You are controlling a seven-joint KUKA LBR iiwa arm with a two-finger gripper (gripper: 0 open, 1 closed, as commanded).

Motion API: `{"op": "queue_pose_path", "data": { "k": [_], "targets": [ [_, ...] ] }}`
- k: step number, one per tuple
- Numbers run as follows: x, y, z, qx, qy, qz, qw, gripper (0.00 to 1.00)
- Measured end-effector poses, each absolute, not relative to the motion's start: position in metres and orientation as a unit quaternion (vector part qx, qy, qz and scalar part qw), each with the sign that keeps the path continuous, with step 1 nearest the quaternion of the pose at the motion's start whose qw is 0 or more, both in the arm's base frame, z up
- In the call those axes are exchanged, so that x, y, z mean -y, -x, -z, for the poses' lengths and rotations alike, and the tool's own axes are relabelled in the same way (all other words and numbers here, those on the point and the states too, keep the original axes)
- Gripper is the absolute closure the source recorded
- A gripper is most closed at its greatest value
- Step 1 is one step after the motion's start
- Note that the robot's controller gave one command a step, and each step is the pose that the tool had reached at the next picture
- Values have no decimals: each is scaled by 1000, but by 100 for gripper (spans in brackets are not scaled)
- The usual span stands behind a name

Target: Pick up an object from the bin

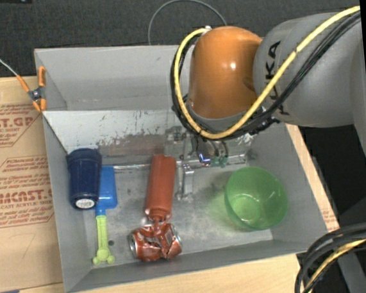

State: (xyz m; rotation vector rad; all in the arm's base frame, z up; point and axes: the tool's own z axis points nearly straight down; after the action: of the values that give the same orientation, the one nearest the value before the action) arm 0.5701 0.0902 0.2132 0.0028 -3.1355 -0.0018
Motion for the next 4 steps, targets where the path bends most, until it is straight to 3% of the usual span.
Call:
{"op": "queue_pose_path", "data": {
  "k": [1, 2, 3, 4],
  "targets": [
    [-90, -572, -218, 1000, -1, 1, -1, 0],
    [-70, -518, -109, 1000, -19, 1, 0, 0],
    [-103, -516, -80, 995, -103, 2, -1, 0],
    [-106, -511, -71, 999, -39, 2, 0, 0]
  ]
}}
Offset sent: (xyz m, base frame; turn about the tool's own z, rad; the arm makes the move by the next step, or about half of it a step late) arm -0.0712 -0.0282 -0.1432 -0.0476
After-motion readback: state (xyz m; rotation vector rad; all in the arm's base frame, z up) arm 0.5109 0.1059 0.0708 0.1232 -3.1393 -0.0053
